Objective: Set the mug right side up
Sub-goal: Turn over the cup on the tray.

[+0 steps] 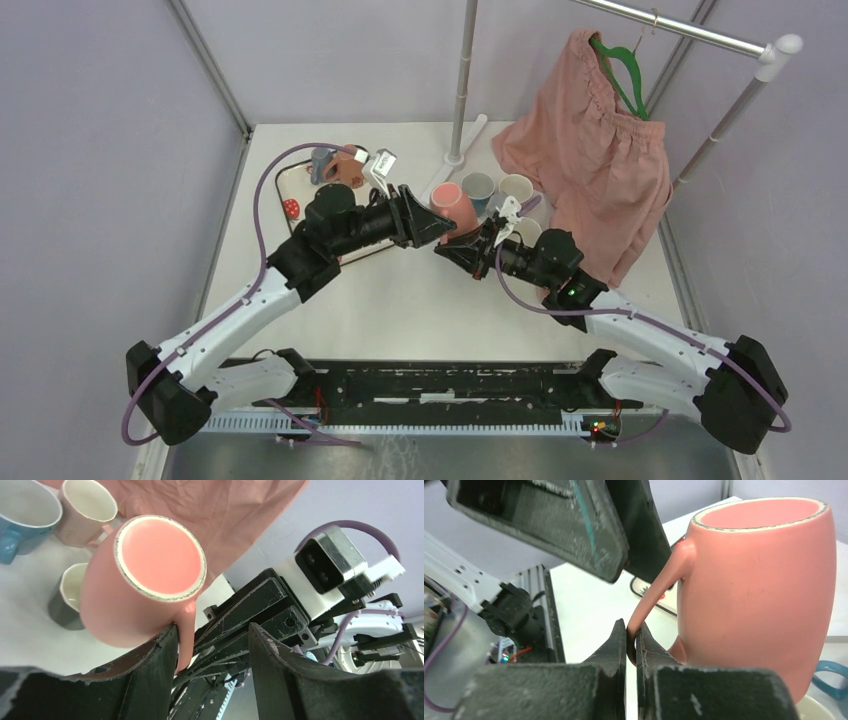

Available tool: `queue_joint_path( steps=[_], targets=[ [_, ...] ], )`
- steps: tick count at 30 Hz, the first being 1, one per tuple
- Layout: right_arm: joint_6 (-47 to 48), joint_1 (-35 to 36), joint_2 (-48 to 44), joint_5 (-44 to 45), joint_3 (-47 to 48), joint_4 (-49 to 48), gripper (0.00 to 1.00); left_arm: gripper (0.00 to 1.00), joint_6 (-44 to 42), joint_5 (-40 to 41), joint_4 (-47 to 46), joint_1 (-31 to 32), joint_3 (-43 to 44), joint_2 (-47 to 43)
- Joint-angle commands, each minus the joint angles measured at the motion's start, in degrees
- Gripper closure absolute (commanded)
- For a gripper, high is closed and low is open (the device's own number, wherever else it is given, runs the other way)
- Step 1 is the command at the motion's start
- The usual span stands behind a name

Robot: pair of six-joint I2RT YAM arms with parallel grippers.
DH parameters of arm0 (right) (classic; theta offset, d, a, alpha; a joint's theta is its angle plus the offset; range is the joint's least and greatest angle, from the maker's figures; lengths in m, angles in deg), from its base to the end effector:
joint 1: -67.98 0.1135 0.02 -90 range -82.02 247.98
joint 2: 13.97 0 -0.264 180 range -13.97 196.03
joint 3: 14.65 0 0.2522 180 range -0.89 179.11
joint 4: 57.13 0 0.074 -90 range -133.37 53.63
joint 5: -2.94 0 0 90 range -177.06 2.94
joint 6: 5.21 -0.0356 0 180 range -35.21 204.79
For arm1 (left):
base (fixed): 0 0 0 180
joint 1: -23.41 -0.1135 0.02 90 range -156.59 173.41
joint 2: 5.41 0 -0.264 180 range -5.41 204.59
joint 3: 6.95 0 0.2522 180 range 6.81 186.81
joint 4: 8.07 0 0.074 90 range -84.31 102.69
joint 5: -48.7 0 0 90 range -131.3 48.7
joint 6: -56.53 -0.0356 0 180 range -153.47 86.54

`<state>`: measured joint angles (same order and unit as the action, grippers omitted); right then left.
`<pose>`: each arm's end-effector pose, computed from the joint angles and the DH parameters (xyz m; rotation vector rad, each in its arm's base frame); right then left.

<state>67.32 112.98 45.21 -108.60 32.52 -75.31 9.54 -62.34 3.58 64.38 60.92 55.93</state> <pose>0.1590 0.1775 0.2993 -0.6863 1.4242 1.1449 0.1809 -0.1741 0.3643 0.2786 1.8382 -1.3743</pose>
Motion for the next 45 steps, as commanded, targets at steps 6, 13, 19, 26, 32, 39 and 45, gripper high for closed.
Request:
queue_joint_path(
  steps=[6, 13, 19, 26, 32, 39, 45],
  targets=[
    [17.1, 0.5, -1.8, 3.9, 7.3, 9.1, 1.0, 0.42, -6.5, 5.1, 16.6, -0.2, 7.6, 2.8],
    [20.3, 1.9, -0.5, 6.0, 9.9, 12.8, 1.0, 0.45, -8.1, 7.6, 19.4, 0.2, 9.0, 5.9],
    [23.0, 4.7, 2.3, 9.6, 13.2, 16.1, 1.0, 0.45, -7.2, 10.6, 18.3, 0.9, 8.4, 6.6],
    [26.1, 7.9, 4.2, 14.2, 15.3, 18.9, 1.0, 0.54, -6.4, 12.4, 16.8, 1.0, 8.3, 6.7],
    [28.2, 8.9, 4.2, 16.8, 15.2, 20.5, 1.0, 0.68, -7.2, 13.5, 18.2, 1.1, 8.5, 6.6],
    [28.9, 9.5, 4.3, 17.9, 14.6, 20.9, 1.0, 0.98, -8.1, 13.8, 18.4, 1.1, 8.3, 6.7],
    [27.6, 9.6, 2.8, 19.5, 12.6, 18.9, 0.77, 0.98, -11.7, 12.2, 14.3, 1.4, 5.5, 5.1]
  ],
)
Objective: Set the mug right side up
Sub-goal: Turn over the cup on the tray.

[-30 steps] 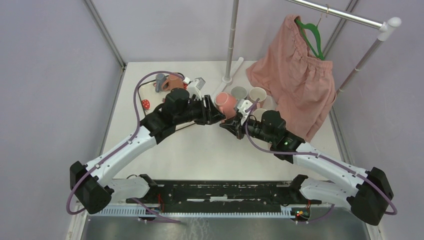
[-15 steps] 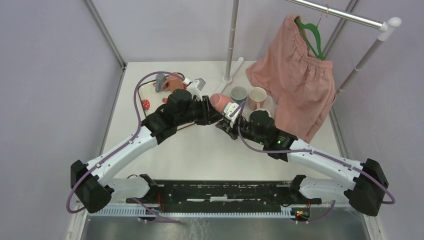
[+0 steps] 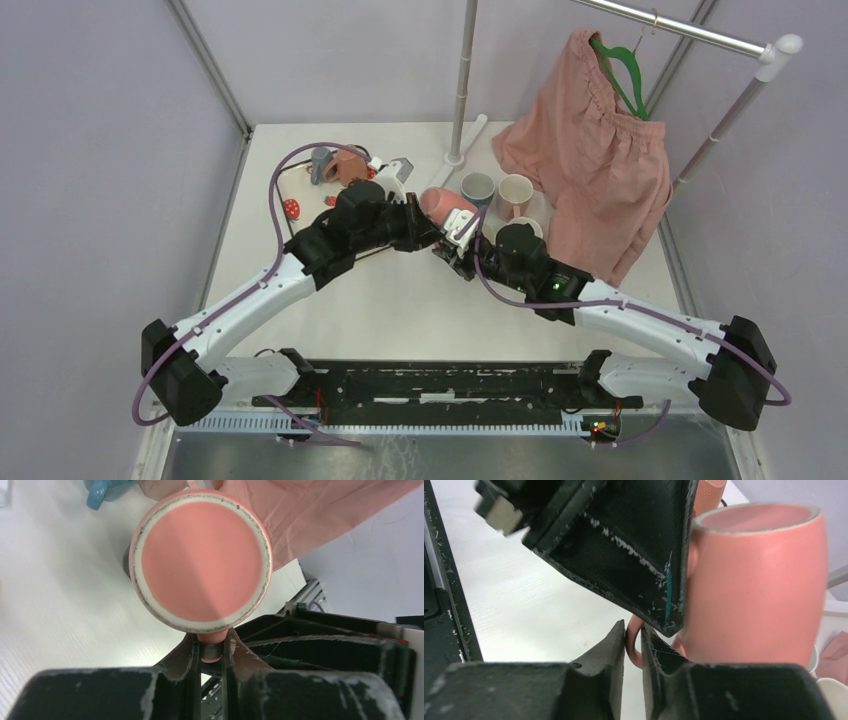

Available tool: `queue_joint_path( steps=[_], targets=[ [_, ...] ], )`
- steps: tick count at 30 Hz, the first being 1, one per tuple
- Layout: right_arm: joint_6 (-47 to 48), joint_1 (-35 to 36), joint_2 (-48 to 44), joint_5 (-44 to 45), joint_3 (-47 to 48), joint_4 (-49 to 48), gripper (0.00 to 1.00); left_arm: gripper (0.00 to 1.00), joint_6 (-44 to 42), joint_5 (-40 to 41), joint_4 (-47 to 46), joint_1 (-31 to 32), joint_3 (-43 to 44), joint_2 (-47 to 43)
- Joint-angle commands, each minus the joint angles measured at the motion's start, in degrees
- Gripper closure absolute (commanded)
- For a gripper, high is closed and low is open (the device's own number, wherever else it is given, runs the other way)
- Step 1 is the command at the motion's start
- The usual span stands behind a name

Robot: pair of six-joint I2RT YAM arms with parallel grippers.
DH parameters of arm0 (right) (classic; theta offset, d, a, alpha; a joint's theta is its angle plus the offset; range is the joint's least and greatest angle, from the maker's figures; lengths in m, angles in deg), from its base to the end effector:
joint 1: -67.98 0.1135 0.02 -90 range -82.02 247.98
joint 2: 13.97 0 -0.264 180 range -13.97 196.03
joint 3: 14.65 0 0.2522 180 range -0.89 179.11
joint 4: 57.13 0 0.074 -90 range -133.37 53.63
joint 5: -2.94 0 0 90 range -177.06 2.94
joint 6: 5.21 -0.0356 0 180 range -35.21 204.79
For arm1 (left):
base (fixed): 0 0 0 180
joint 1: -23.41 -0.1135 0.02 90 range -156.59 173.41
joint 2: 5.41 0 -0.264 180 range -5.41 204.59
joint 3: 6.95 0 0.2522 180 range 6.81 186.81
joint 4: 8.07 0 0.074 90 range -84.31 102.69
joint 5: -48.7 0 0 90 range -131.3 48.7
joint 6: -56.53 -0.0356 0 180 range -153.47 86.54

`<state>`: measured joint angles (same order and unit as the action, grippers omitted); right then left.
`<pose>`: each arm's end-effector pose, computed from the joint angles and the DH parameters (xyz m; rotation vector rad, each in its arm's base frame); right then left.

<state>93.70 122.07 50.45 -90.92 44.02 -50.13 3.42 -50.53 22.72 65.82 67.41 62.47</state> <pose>0.1528 0.2150 0.3022 -1.0014 1.5395 0.6206 0.1960 -0.1867 0.3416 0.2150 2.1375 -1.0171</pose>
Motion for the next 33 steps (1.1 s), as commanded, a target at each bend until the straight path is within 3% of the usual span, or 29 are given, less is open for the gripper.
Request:
queue_joint_path(
  steps=[1, 8, 15, 19, 30, 33],
  targets=[
    [0.9, 0.5, -2.9, 2.4, 0.6, -6.9, 0.74, 0.98, -6.4, 0.2, -5.3, -0.1, -1.4, -1.8],
    [-1.7, 0.4, -6.5, 7.5, -2.9, -9.7, 0.54, 0.98, -11.0, -0.5, -7.6, 0.0, -3.8, -4.0],
    [-6.1, 0.5, -12.3, 11.1, -6.6, -9.6, 0.5, 0.98, -11.8, 0.1, -10.8, 0.0, -6.3, -6.3],
    [-14.8, 0.4, -17.3, 16.8, -12.0, -12.2, 0.48, 0.98, -10.5, 0.3, -14.6, 0.0, -9.0, -8.2],
    [-36.6, 0.4, -19.5, 15.4, -23.6, -20.9, 0.44, 0.98, -3.7, -3.3, -31.7, -0.2, -18.2, -10.6],
    [-40.2, 0.2, -19.3, 15.5, -24.8, -23.1, 0.38, 0.98, -1.6, -4.5, -36.4, -0.5, -20.2, -11.7]
  ],
)
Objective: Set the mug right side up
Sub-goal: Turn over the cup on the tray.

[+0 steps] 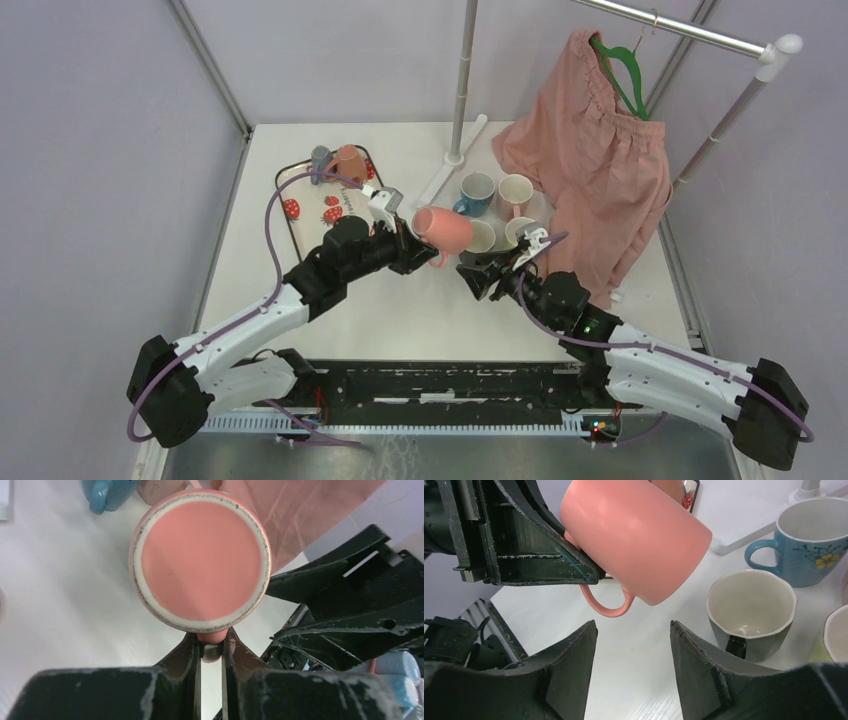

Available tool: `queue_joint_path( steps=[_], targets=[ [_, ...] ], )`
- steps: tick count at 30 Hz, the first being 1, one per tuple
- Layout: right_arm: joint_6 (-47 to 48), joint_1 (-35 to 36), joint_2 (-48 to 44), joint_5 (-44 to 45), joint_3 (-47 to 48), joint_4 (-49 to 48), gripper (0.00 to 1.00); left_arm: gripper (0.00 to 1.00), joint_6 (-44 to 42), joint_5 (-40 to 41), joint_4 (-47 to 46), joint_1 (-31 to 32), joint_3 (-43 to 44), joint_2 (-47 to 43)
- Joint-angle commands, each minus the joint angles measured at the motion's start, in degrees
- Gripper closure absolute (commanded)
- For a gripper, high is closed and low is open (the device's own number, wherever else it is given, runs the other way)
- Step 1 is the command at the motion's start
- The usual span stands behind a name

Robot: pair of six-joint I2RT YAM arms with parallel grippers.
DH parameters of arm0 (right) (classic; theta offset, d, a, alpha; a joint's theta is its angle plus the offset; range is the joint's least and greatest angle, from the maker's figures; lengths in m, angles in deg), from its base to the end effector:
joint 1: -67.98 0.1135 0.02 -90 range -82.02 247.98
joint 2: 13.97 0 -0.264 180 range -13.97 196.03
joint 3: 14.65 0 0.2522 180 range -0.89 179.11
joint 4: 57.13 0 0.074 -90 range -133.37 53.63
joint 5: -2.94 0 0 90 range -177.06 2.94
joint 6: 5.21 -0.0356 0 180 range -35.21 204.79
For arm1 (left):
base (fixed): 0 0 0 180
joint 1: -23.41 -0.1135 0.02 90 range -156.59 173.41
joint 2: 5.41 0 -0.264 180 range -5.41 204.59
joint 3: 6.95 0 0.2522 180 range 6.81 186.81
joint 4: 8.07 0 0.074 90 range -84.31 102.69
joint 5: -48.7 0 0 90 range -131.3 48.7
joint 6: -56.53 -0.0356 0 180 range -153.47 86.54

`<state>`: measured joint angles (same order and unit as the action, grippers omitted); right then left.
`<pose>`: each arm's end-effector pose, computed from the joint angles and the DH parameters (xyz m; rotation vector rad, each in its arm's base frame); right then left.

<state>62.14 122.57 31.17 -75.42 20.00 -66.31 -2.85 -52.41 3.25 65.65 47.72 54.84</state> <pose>0.1163 0.1512 0.2522 -0.2972 1.6386 0.8789 0.1762 -0.1693 0.2865 0.3449 1.9695 -1.0340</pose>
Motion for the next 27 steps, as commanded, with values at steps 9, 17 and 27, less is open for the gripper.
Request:
queue_joint_path(
  steps=[9, 17, 27],
  targets=[
    [-20.3, -8.8, -0.3, -11.2, -6.3, -16.9, 0.32, 0.98, 14.9, -6.4, -36.1, -2.1, -8.4, -4.4],
    [-28.4, -13.4, 1.3, -20.3, -9.8, -31.0, 0.31, 0.98, 24.3, -9.1, -54.5, -3.9, -12.9, 0.9],
    [-39.0, -15.8, 8.5, -22.9, -8.6, -42.2, 0.29, 0.98, 27.8, -10.5, -62.6, -4.1, -13.8, 3.8]
  ],
)
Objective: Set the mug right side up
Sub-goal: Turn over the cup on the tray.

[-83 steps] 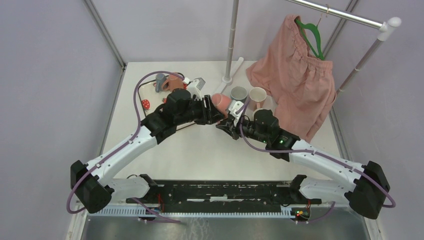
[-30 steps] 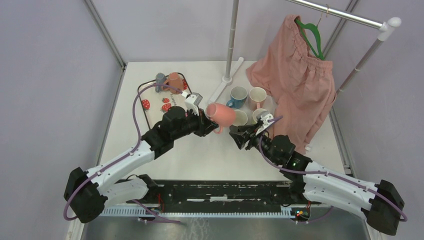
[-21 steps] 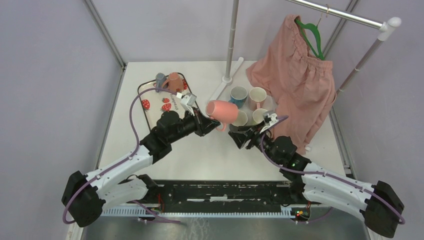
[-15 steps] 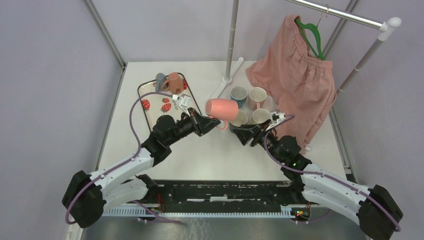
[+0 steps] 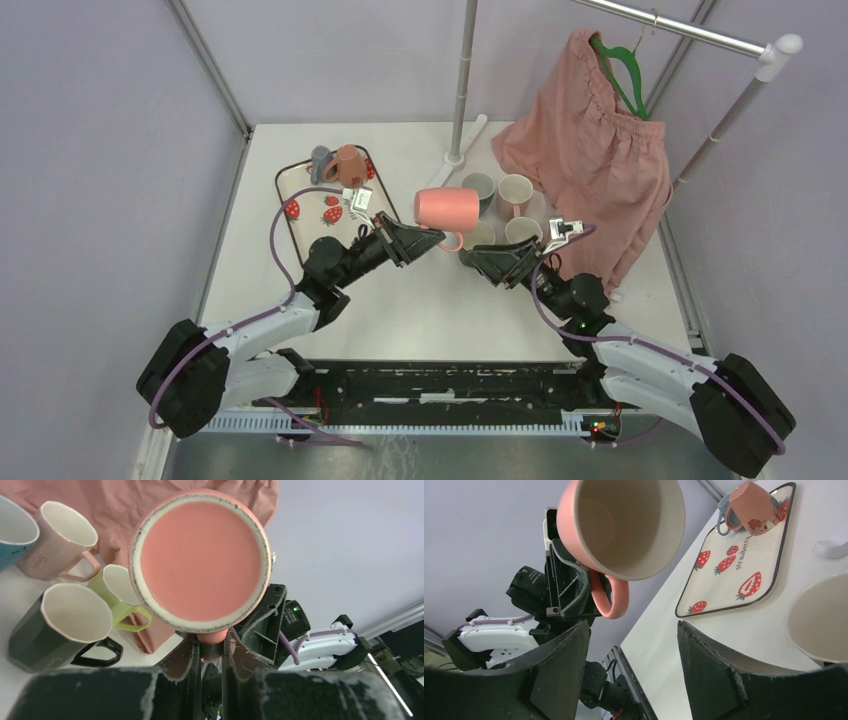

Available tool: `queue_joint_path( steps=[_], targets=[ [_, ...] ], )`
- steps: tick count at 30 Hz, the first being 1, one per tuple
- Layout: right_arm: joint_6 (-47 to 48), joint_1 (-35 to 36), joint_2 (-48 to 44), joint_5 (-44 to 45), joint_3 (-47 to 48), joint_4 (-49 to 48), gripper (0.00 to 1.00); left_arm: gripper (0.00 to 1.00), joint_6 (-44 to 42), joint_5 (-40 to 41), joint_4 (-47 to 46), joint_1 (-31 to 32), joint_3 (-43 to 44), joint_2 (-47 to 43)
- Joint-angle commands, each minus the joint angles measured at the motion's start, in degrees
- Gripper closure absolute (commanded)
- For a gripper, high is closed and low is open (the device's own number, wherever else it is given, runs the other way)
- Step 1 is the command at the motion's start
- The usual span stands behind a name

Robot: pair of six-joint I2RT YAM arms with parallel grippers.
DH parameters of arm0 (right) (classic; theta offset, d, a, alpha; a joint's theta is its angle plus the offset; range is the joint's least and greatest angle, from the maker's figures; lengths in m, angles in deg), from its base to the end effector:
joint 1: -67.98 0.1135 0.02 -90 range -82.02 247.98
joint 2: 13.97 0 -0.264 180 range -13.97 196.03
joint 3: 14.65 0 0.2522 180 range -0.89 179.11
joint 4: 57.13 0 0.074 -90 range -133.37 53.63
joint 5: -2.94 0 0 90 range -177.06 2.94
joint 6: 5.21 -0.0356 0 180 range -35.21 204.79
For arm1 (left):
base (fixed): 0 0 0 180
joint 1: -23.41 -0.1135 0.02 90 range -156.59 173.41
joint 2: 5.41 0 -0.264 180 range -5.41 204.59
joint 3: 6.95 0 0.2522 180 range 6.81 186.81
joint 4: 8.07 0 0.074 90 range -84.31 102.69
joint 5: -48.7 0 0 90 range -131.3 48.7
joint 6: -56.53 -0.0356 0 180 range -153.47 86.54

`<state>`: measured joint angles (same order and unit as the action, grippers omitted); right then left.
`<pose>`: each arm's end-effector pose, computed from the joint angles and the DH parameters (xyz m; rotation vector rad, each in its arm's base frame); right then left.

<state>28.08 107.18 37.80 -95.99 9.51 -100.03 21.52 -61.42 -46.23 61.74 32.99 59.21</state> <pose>0.1402 0.1215 0.2328 0.0749 1.4714 1.5026 0.1810 -0.1587 0.2718 0.1171 1.5394 -1.5725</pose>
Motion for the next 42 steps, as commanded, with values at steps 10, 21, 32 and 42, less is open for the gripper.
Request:
queue_joint_path(
  steps=[10, 21, 32, 42],
  targets=[
    [-9.4, -0.4, 8.1, -3.8, 4.6, -16.6, 0.31, 0.98, 4.2, -2.5, -14.8, -0.2, 0.7, 0.5],
    [-13.7, -0.4, 14.9, -5.3, 8.0, -22.2, 0.39, 0.98, 4.9, -4.7, -17.1, -0.2, 0.0, 1.7],
    [-13.9, -0.5, 17.5, -7.4, 11.5, -21.9, 0.5, 0.98, 5.2, -7.3, -17.5, -0.1, 0.4, 2.7],
    [-13.6, -0.6, 17.5, -7.4, 11.9, -23.2, 0.59, 0.98, 4.9, -7.3, -17.0, -0.2, 0.0, 2.8]
  ],
)
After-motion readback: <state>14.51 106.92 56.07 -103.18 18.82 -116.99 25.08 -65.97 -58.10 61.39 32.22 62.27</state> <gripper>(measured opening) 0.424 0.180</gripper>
